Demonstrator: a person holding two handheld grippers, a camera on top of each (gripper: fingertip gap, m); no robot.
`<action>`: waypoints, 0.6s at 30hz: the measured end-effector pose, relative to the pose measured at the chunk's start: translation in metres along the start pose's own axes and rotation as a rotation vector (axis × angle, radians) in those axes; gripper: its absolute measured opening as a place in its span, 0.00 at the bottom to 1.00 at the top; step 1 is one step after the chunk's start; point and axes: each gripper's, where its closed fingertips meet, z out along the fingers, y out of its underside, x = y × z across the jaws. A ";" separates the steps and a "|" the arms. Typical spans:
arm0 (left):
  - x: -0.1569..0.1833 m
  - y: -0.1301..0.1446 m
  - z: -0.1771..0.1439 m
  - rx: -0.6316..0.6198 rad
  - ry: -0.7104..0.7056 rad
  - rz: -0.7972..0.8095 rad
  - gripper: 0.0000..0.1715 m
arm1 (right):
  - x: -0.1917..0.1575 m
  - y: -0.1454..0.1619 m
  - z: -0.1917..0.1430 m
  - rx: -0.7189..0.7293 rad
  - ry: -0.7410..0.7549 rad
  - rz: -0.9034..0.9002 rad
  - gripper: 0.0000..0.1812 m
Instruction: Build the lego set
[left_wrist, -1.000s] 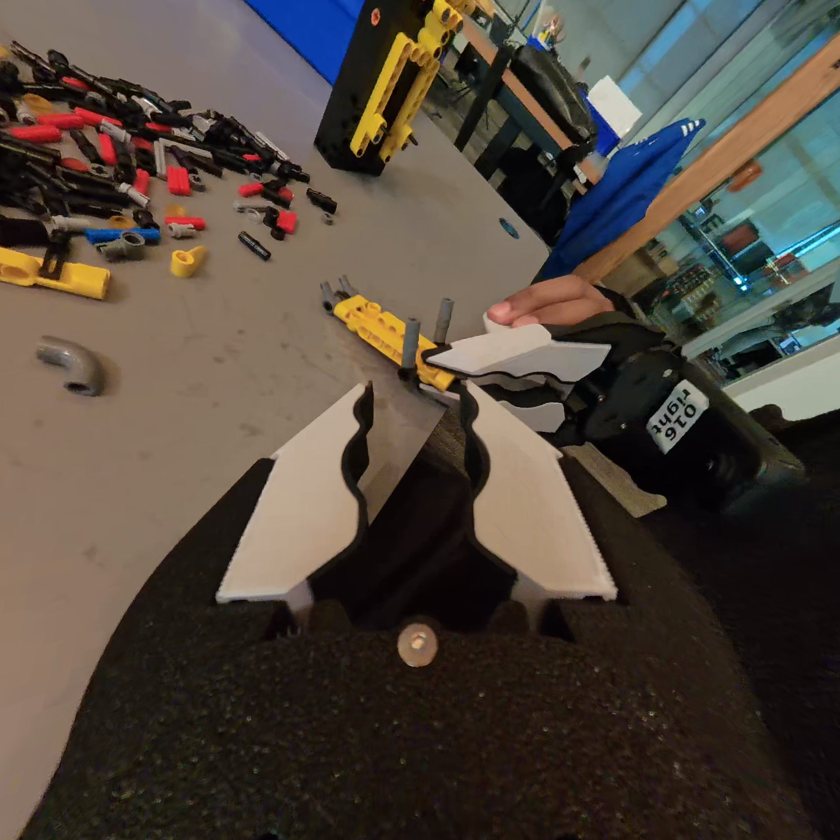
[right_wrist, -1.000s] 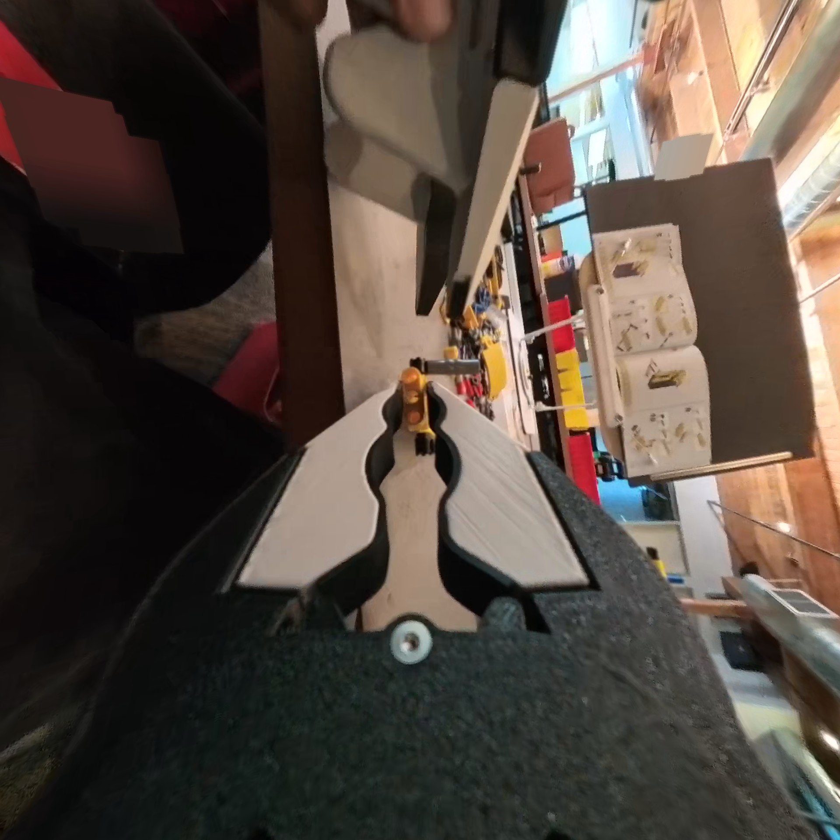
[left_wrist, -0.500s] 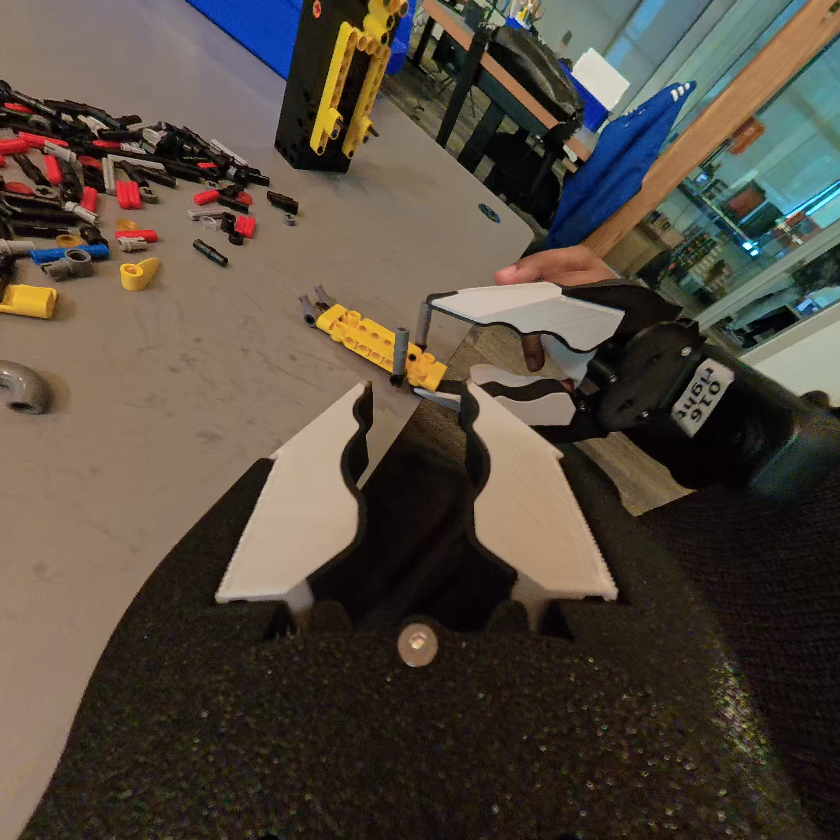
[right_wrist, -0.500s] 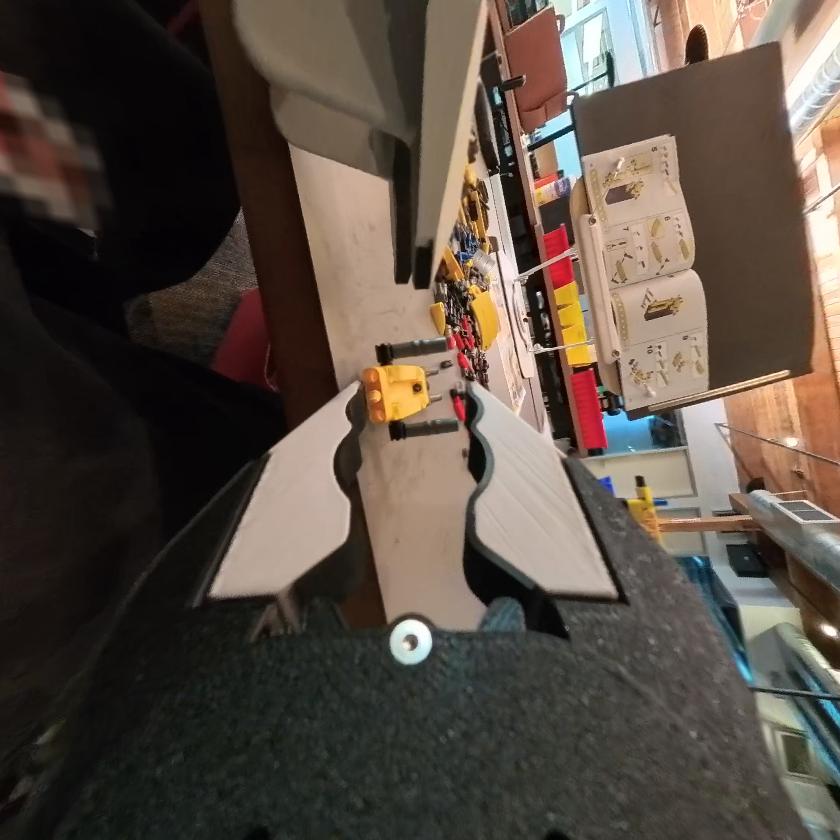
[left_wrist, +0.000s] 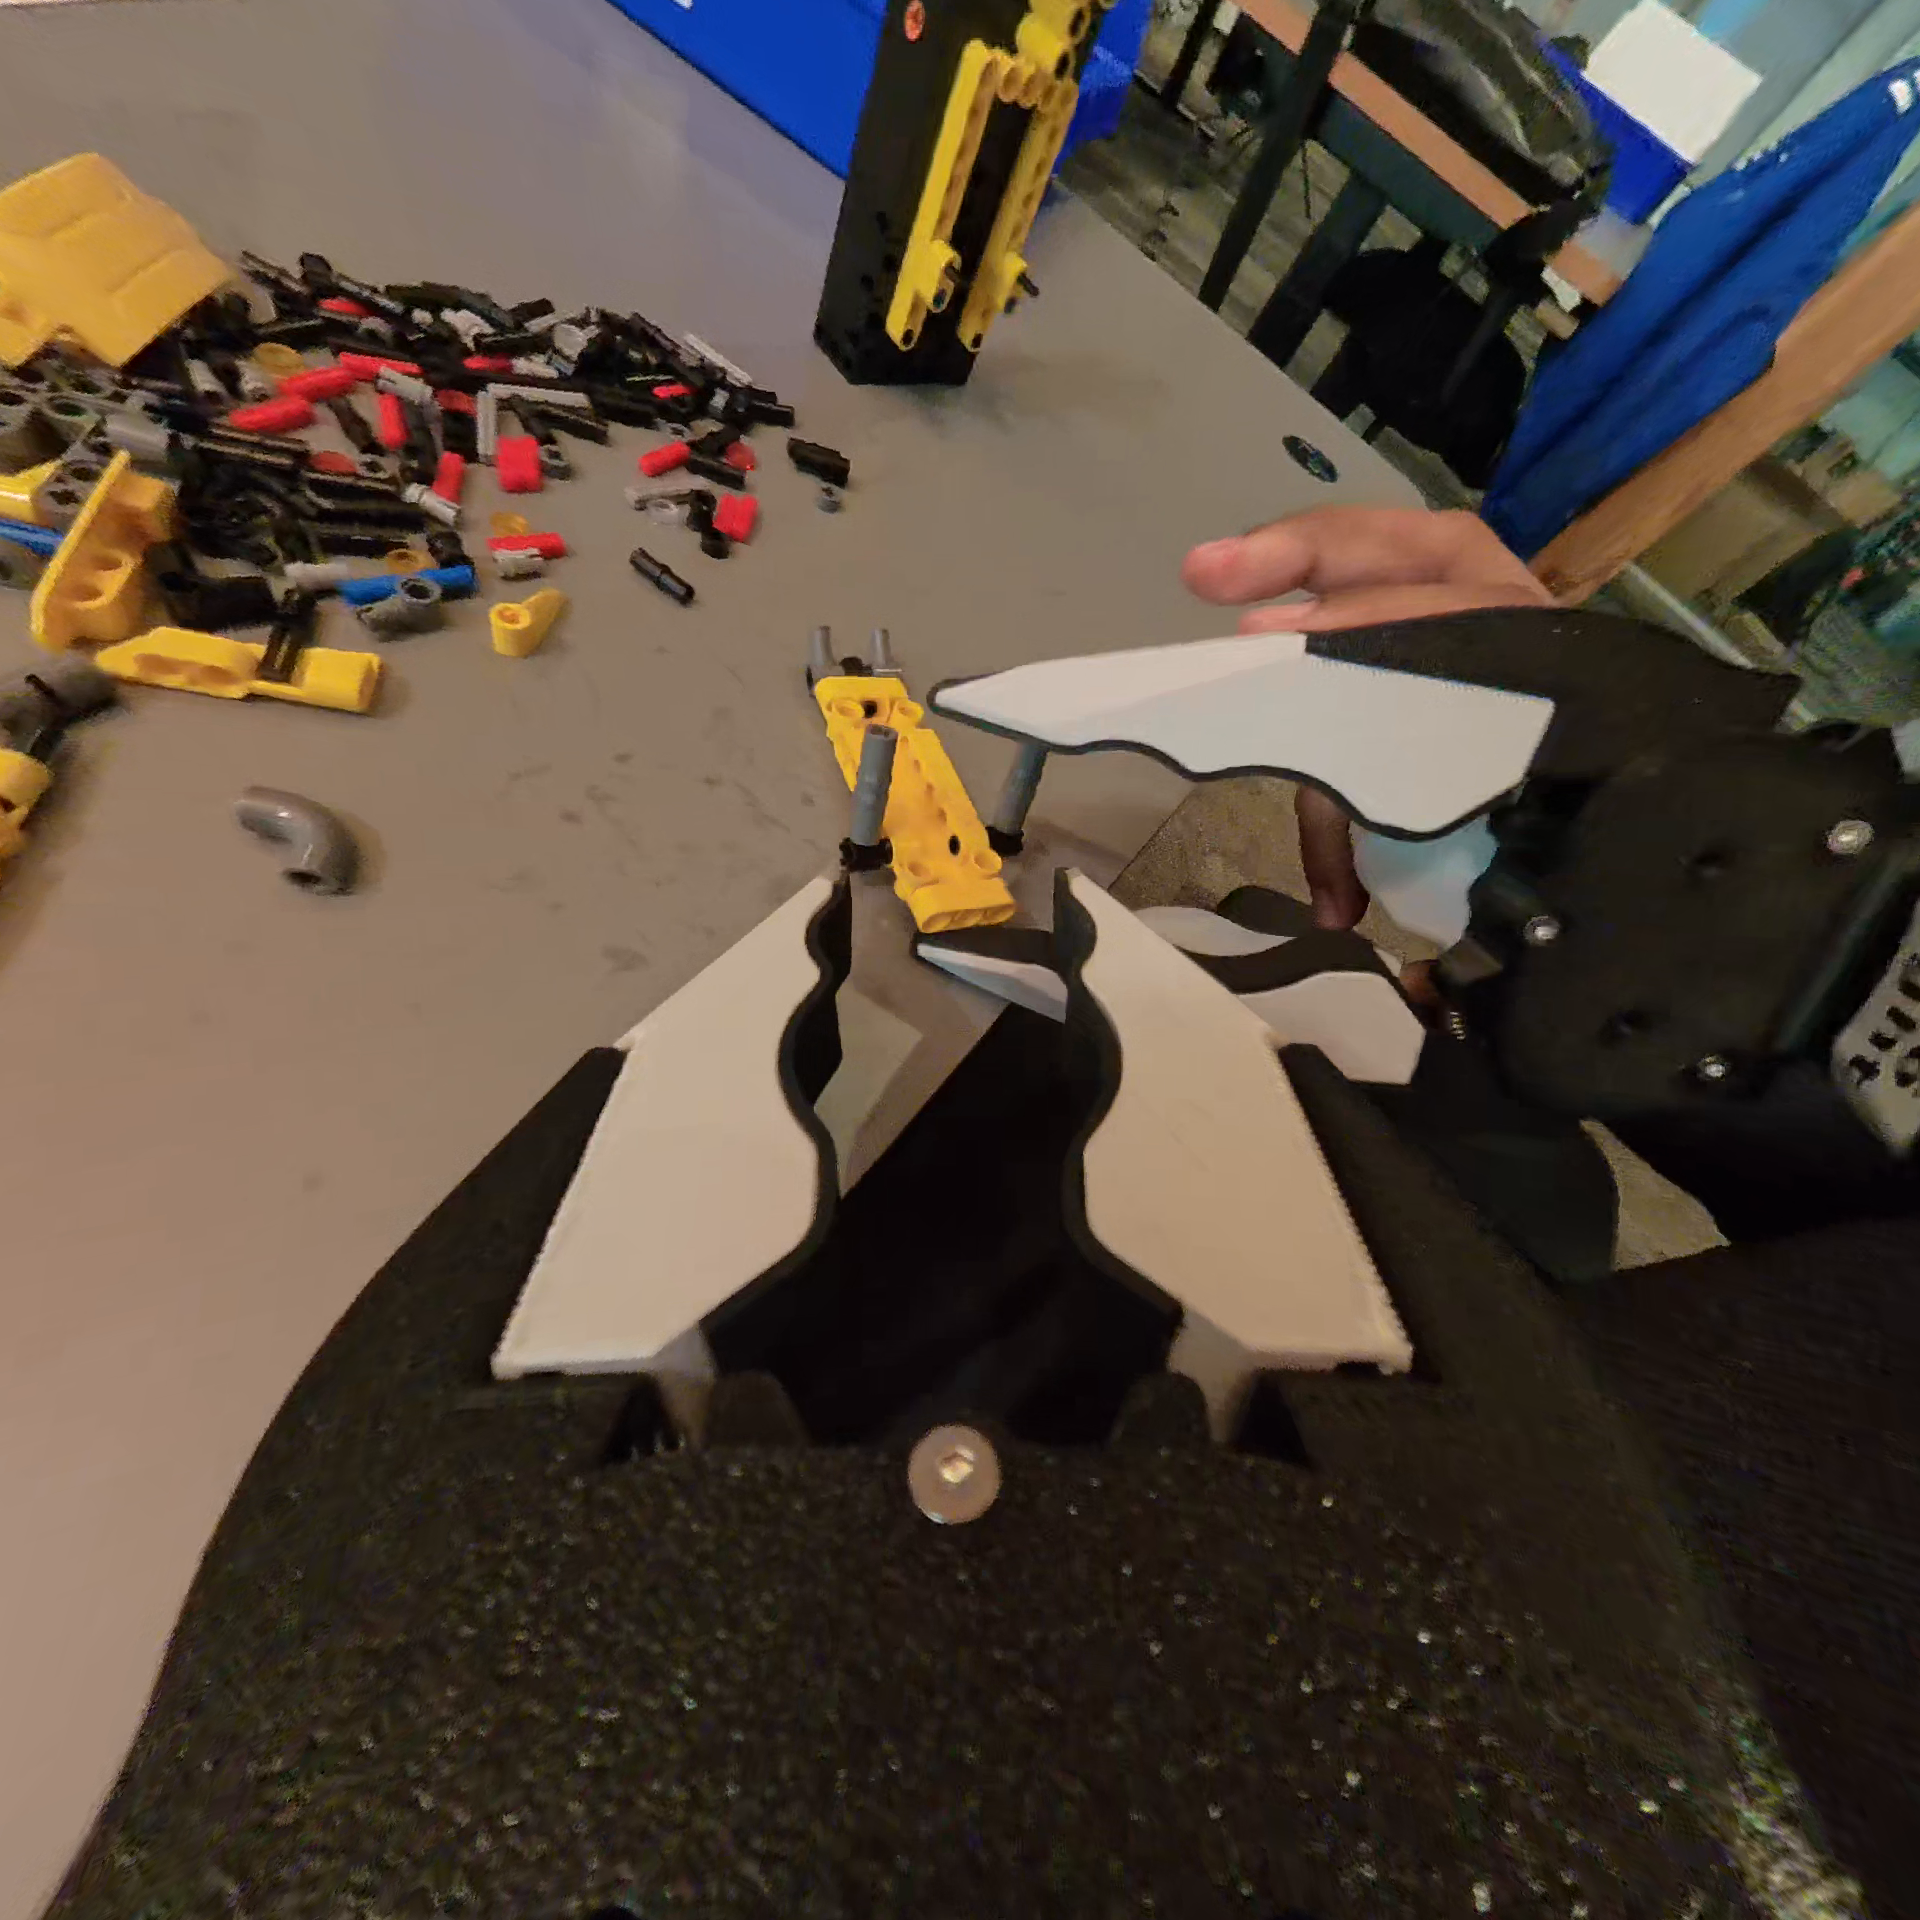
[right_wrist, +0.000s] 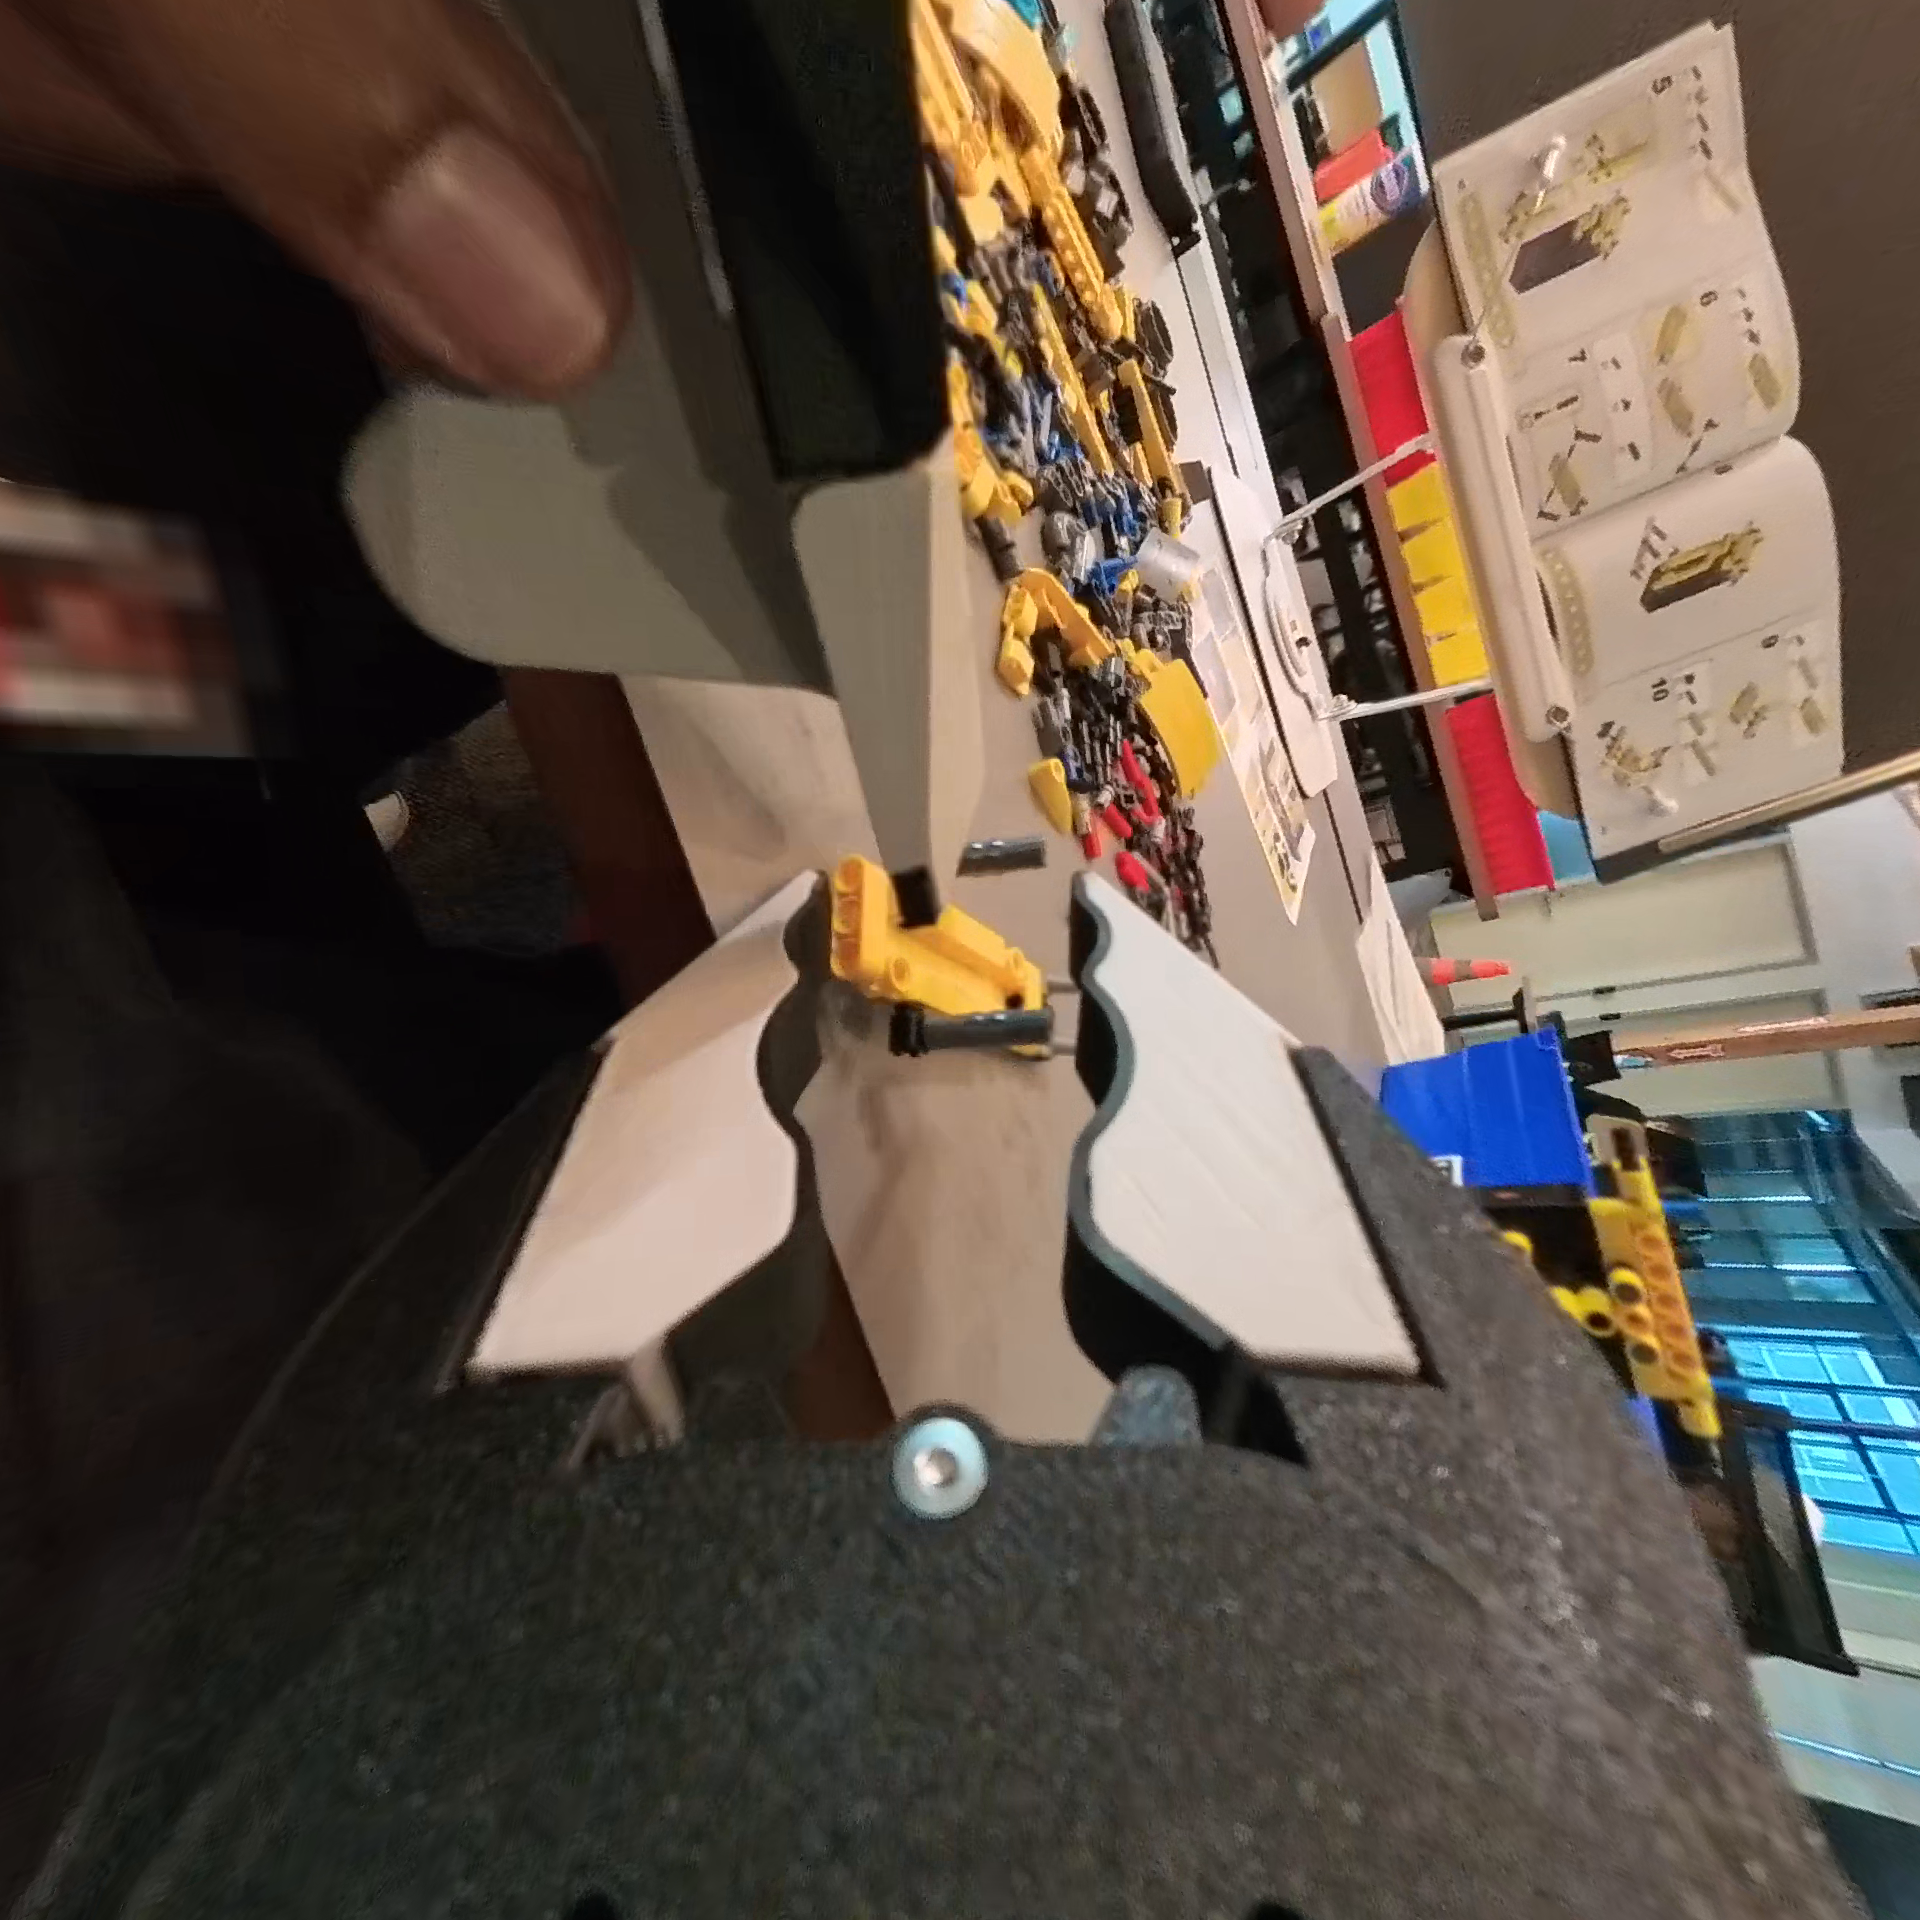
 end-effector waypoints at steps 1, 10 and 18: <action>-0.004 0.002 0.000 -0.006 -0.018 0.003 0.22 | -0.002 -0.003 0.001 0.005 -0.014 0.010 0.26; -0.017 -0.013 -0.017 0.067 -0.074 0.013 0.18 | 0.015 -0.018 -0.010 0.069 -0.065 0.252 0.30; 0.008 -0.001 0.003 0.046 -0.041 0.120 0.25 | 0.021 0.030 -0.030 0.125 -0.187 0.779 0.30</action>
